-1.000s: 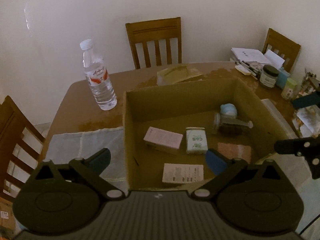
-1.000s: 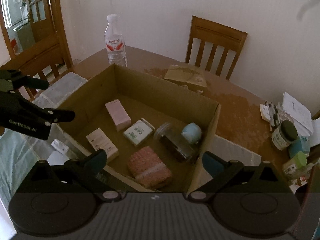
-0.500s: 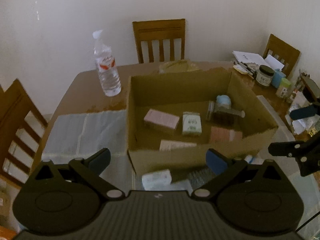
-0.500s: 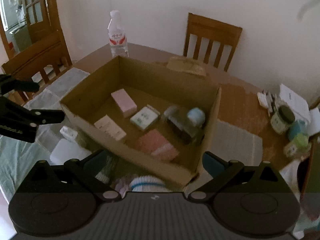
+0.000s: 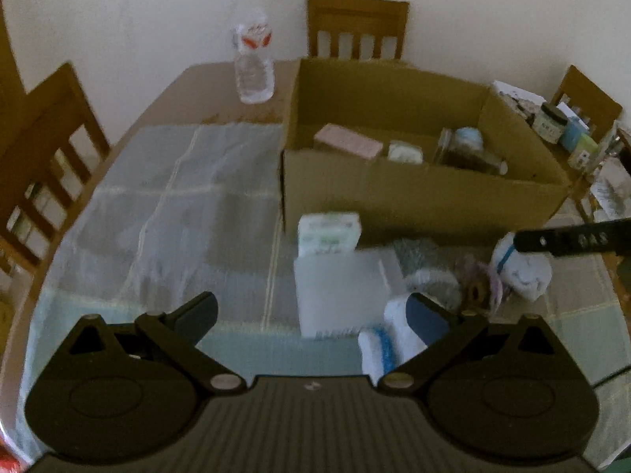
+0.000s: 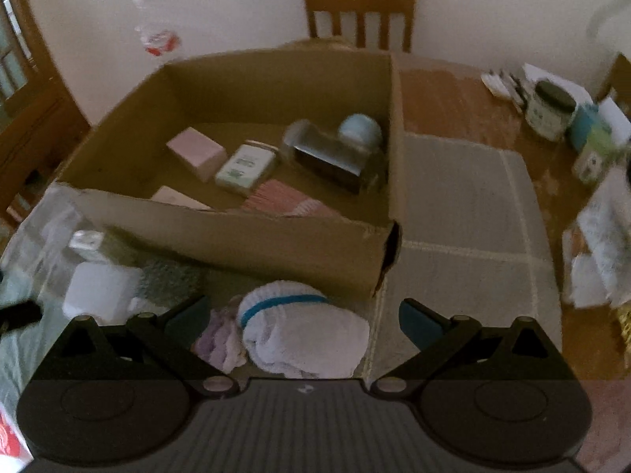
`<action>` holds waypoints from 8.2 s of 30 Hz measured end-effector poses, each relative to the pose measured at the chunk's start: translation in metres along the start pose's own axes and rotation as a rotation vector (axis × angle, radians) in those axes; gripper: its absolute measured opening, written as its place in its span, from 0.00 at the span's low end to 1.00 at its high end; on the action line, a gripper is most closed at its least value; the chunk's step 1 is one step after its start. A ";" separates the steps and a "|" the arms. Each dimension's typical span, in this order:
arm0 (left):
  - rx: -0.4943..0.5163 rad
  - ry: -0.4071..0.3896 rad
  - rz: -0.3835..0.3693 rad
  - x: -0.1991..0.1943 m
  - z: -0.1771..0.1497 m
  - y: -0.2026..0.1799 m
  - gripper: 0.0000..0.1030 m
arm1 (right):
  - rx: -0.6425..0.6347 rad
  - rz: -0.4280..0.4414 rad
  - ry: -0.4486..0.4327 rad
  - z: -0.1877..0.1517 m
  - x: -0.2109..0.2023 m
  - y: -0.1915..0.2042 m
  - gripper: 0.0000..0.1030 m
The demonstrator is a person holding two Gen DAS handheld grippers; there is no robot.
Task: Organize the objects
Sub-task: 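Move both tools back to the pile toward the clear jar and rolled towel, then grasp the clear HAPPY EVERY DAY jar with the left tool while the right tool grasps the rolled white towel, then carry the clear jar and rolled towel over the cardboard box and release both, then move both tools back to the pile toward the white mitten and dark-filled jar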
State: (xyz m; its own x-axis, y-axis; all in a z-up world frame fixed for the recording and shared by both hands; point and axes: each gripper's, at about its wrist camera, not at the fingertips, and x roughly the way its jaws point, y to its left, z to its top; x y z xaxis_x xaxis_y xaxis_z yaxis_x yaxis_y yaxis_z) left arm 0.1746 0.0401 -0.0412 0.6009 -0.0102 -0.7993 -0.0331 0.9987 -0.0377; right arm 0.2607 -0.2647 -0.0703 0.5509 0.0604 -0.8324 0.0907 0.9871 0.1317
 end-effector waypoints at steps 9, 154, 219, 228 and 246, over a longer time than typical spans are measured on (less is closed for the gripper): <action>-0.043 0.021 -0.005 -0.006 -0.018 0.010 0.98 | 0.069 -0.019 0.021 -0.008 0.034 -0.012 1.00; 0.019 0.048 0.016 -0.017 -0.042 -0.069 0.87 | -0.481 0.187 0.122 -0.021 -0.011 -0.038 0.75; 0.067 -0.008 0.062 -0.015 -0.014 -0.023 0.99 | -0.108 0.030 0.038 -0.040 -0.045 0.027 1.00; -0.005 0.024 0.120 -0.016 -0.035 0.023 0.99 | -0.049 0.030 0.069 -0.043 -0.028 0.063 1.00; -0.016 0.050 0.053 -0.009 -0.043 0.057 0.99 | 0.070 -0.101 0.156 -0.056 0.003 0.073 1.00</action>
State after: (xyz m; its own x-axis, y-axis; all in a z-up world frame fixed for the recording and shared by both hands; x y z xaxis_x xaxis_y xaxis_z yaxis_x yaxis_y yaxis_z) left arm 0.1328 0.0946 -0.0618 0.5570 0.0394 -0.8296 -0.0765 0.9971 -0.0040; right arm 0.2225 -0.1837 -0.0931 0.4017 -0.0107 -0.9157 0.1990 0.9770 0.0759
